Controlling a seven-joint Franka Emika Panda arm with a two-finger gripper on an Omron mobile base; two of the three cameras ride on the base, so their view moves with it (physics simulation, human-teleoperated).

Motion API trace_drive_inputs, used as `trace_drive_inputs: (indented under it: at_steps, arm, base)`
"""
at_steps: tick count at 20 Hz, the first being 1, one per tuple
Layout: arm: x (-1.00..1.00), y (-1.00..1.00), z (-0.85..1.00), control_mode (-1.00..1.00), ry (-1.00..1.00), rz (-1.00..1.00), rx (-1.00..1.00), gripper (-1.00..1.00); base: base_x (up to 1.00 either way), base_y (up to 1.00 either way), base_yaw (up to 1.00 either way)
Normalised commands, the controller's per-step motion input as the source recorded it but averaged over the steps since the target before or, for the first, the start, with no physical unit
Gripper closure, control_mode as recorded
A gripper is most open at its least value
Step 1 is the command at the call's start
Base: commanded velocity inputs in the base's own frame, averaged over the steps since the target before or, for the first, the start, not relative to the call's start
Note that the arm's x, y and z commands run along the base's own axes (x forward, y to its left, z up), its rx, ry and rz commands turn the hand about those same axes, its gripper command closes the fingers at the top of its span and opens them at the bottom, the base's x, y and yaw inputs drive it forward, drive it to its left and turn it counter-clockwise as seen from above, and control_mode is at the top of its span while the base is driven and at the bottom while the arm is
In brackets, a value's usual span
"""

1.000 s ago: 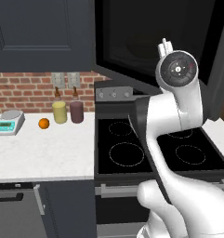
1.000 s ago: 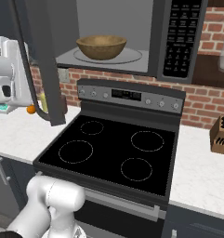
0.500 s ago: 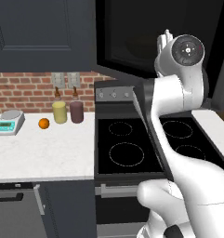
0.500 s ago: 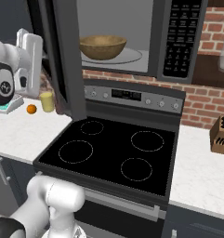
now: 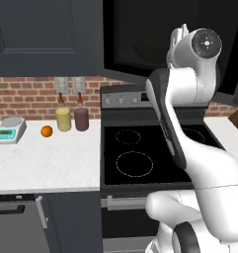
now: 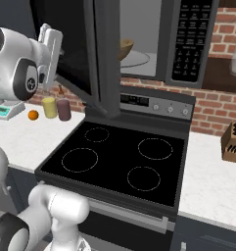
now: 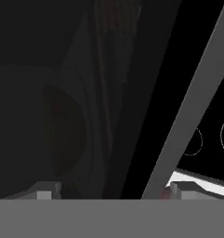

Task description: Pick the garlic from the sink and place it in the bowl. Then pick the bowl and place it in the microwave. Then close the microwave door and press the start button.

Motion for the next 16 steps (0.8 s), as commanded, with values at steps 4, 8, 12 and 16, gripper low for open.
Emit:
trace_drive_inputs:
  at_steps: [4, 8, 12, 16]
  arm:
    - [0.56, -0.35, 0.00, -1.00, -0.07, 0.00, 0.10, -1.00]
    - [0.52, -0.34, 0.00, -1.00, -0.05, 0.00, 0.12, -1.00]
    - [0.56, -0.21, 0.00, -1.00, 0.00, 0.00, 0.14, -1.00]
    - [0.55, -0.02, 0.00, -1.00, 0.00, 0.02, 0.17, -1.00]
  base:
    - [0.00, 0.00, 0.00]
    - [0.00, 0.00, 0.00]
    - [0.00, 0.00, 0.00]
    - [0.00, 0.00, 0.00]
